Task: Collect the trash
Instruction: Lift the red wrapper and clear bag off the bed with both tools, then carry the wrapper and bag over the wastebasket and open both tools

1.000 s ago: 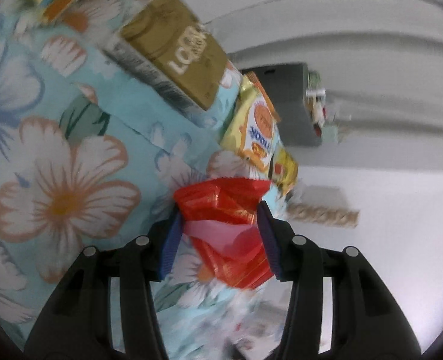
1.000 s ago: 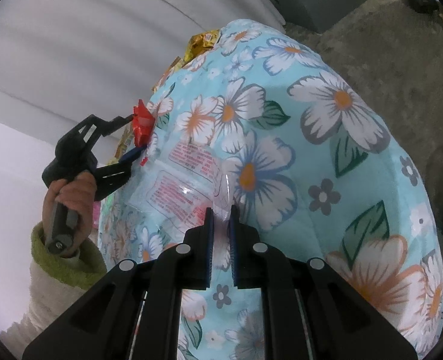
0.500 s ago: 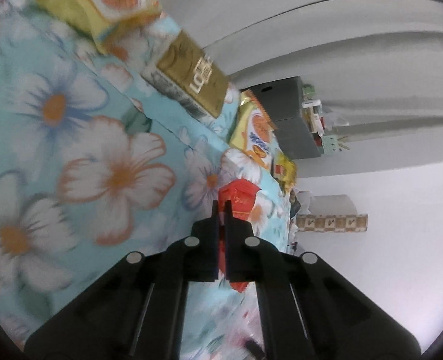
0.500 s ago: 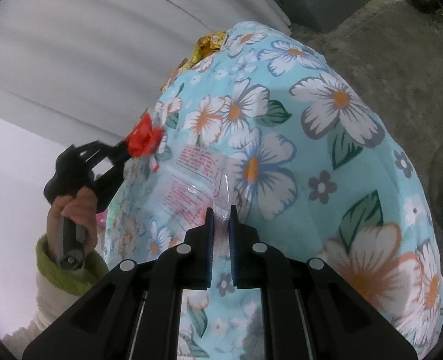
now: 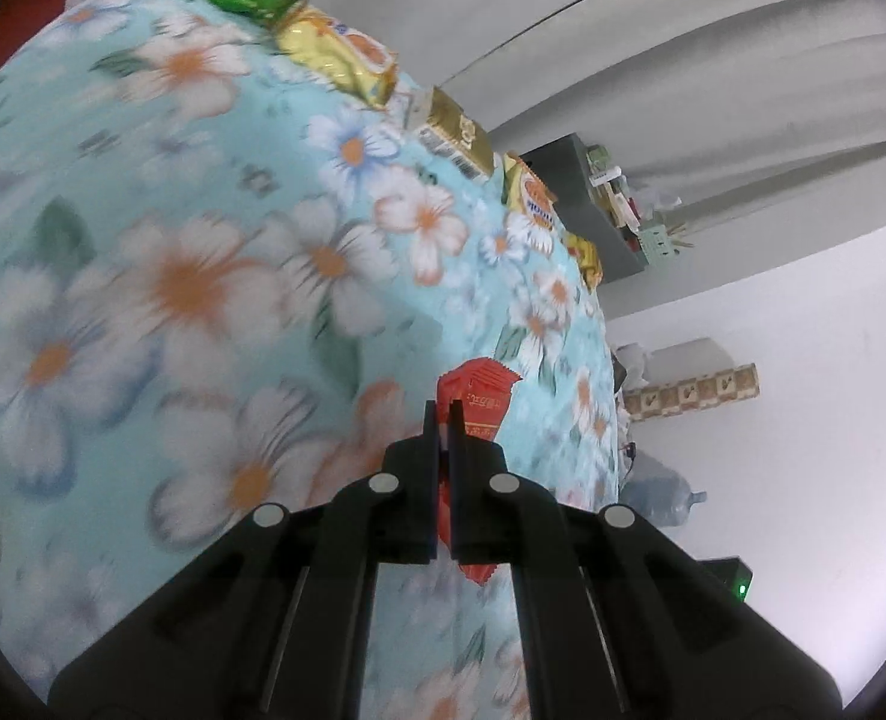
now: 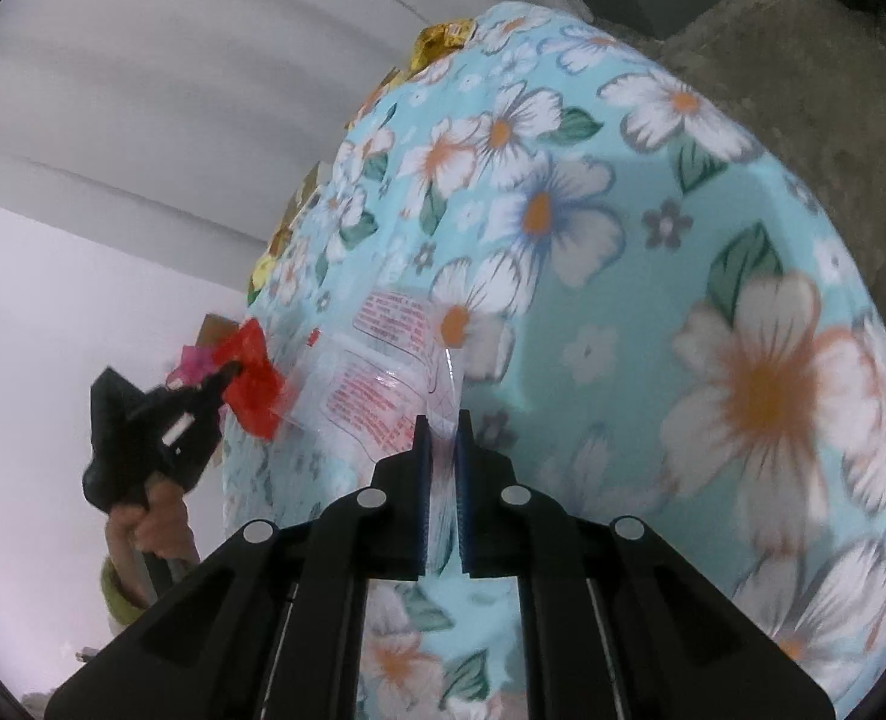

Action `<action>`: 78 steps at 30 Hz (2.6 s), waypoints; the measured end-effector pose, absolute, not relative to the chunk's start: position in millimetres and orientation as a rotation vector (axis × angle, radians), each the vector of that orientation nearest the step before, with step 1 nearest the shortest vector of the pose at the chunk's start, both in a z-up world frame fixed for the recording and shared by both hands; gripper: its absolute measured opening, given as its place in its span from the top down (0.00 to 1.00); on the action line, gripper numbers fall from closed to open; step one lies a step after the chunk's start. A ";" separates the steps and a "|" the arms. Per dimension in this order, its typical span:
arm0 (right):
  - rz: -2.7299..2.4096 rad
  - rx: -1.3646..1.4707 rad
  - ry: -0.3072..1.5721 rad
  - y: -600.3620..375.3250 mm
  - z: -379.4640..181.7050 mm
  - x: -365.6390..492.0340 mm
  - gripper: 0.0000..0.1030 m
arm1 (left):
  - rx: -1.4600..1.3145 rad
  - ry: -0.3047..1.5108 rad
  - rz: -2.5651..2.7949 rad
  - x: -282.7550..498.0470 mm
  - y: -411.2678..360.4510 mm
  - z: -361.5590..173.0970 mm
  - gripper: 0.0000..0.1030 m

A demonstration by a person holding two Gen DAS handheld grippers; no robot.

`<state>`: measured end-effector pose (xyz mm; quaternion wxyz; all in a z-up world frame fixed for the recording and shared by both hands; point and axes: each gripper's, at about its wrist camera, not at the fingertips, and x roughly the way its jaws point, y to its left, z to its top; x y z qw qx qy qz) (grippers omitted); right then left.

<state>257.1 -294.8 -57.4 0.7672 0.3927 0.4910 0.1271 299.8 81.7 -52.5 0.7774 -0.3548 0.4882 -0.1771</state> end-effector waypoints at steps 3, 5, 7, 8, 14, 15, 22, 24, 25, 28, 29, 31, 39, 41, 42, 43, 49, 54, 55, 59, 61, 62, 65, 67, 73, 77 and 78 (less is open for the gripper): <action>0.284 0.848 1.057 -287.6 -48.6 247.2 0.93 | -0.766 1.038 -0.394 280.3 88.1 -50.9 1.00; 0.287 0.835 1.047 -282.2 -40.6 240.9 0.93 | -0.758 1.016 -0.403 267.8 90.8 -46.8 1.00; 0.290 0.828 1.039 -278.5 -34.2 234.7 0.93 | -0.750 0.987 -0.410 256.3 92.3 -40.3 1.00; 0.293 0.824 1.032 -275.4 -29.6 230.5 0.93 | -0.745 0.973 -0.414 251.4 93.5 -37.6 1.00; 0.301 0.800 1.005 -264.1 -8.3 213.2 0.93 | -0.705 0.870 -0.427 219.3 103.6 -8.2 1.00; 0.301 0.796 0.997 -262.3 -4.0 210.5 0.93 | -0.702 0.858 -0.427 216.2 104.7 -4.1 1.00; 0.296 0.792 0.921 -263.8 25.4 186.8 0.93 | -0.646 0.754 -0.439 183.3 110.9 29.7 1.00; 0.289 0.789 0.894 -267.4 33.8 178.2 0.93 | -0.635 0.730 -0.448 174.1 111.0 39.0 1.00; 0.285 0.788 0.882 -269.3 37.7 173.8 0.93 | -0.630 0.720 -0.452 169.9 110.8 43.3 1.00; 0.263 0.778 0.847 -275.5 49.8 159.4 0.93 | -0.604 0.690 -0.465 158.5 105.9 55.5 1.00; 0.254 0.774 0.834 -279.1 53.7 154.2 0.93 | -0.595 0.682 -0.471 155.4 103.0 59.2 1.00; 0.233 0.768 0.812 -285.2 59.8 143.5 0.93 | -0.577 0.670 -0.486 150.0 96.8 65.6 1.00; 0.125 0.785 0.714 -328.0 72.2 94.6 0.93 | -0.461 0.645 -0.603 141.2 36.9 90.0 1.00; 0.075 0.790 0.682 -343.9 73.2 73.0 0.93 | -0.429 0.650 -0.651 142.1 13.4 94.4 1.00; 0.052 0.792 0.672 -350.8 73.4 63.3 0.93 | -0.405 0.659 -0.689 143.1 -4.6 96.7 1.00; 0.021 0.796 0.659 -360.7 72.5 52.3 0.93 | -0.381 0.666 -0.725 143.7 -22.5 98.6 1.00; -0.210 0.881 0.613 -433.2 52.6 -18.9 0.93 | -0.242 0.719 -0.900 142.6 -125.2 100.3 1.00; -0.428 0.973 0.589 -498.1 24.0 -74.3 0.93 | -0.139 0.787 -1.021 143.7 -219.6 82.5 1.00; -0.464 0.987 0.586 -508.2 17.4 -81.5 0.93 | -0.112 0.808 -1.038 144.2 -240.8 75.2 1.00; -0.585 1.088 0.587 -551.1 -28.9 -106.3 0.93 | 0.001 0.926 -1.085 146.9 -320.5 39.1 1.00; -0.608 1.145 0.599 -565.4 -55.4 -109.6 0.93 | 0.065 1.001 -1.097 147.8 -364.2 11.5 1.00; -0.614 1.168 0.606 -571.6 -67.0 -108.4 0.93 | 0.089 1.040 -1.107 147.1 -385.2 -2.4 1.00; -0.640 1.237 0.633 -591.6 -109.2 -97.6 0.93 | 0.143 1.120 -1.106 150.5 -434.5 -39.7 0.99; -0.652 1.262 0.638 -603.3 -127.9 -88.6 0.93 | 0.175 1.155 -1.106 152.9 -466.1 -59.8 0.99; -0.673 1.366 0.607 -646.3 -193.8 -55.1 0.86 | 0.205 1.196 -1.070 165.4 -530.0 -114.4 0.85; -0.772 1.469 0.629 -656.8 -257.1 -50.1 0.54 | 0.223 1.261 -1.004 175.8 -557.0 -157.7 0.51; -0.789 1.512 0.648 -655.3 -273.8 -53.2 0.54 | 0.235 1.278 -0.989 177.4 -558.9 -165.3 0.51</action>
